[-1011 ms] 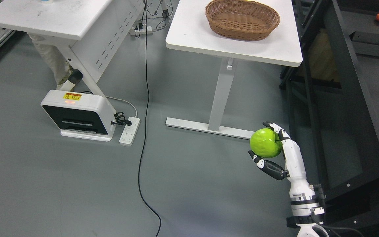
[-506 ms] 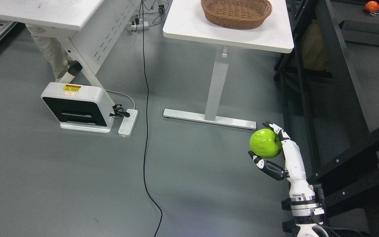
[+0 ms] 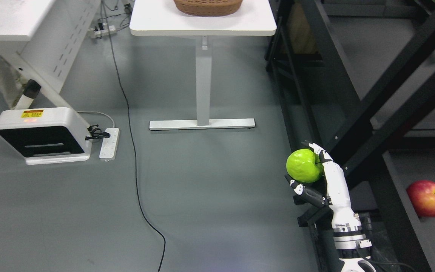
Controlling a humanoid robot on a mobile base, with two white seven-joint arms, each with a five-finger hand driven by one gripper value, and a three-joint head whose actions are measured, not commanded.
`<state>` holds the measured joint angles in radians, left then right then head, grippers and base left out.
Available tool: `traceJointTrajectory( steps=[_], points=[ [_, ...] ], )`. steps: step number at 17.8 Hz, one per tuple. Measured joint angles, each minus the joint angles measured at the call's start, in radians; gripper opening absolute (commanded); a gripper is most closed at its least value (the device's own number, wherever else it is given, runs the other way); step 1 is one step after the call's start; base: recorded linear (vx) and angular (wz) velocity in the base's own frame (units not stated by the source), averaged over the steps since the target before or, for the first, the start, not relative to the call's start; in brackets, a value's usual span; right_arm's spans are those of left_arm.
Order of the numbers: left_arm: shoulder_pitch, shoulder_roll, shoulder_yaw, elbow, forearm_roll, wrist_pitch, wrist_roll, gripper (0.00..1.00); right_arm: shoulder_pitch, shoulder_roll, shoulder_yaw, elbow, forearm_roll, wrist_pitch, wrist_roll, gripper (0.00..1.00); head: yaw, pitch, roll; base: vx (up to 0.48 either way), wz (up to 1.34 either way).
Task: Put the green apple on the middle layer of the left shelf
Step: 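Hold the green apple in the right hand while turning toward the shelf, then move the held green apple over the black shelf tray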
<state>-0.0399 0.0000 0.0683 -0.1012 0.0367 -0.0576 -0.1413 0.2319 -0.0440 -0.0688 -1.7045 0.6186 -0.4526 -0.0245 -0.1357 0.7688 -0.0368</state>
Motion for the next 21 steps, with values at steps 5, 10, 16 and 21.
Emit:
traceJointTrajectory(
  steps=[5,10,16,21],
  points=[
    [0.000,0.000,0.000,0.000,0.000,0.000,0.000,1.00,0.003,0.000,0.000,0.000,0.000,0.000,0.000,0.00,0.0000,0.000,0.000,-0.085,-0.71],
    [0.000,0.000,0.000,0.000,0.000,0.000,0.000,1.00,0.004,0.000,0.000,0.000,0.000,0.000,0.000,0.00,0.0000,0.000,0.000,-0.035,-0.82],
    [0.000,0.000,0.000,0.000,0.000,0.000,0.000,1.00,0.005,0.000,0.001,0.000,0.000,0.000,-0.001,0.00,0.0000,0.000,0.000,0.034,-0.82],
    [0.000,0.000,0.000,0.000,0.000,0.000,0.000,1.00,0.004,0.000,0.001,0.000,0.000,0.022,0.001,0.00,0.0000,0.000,0.000,0.103,-0.66]
  ],
)
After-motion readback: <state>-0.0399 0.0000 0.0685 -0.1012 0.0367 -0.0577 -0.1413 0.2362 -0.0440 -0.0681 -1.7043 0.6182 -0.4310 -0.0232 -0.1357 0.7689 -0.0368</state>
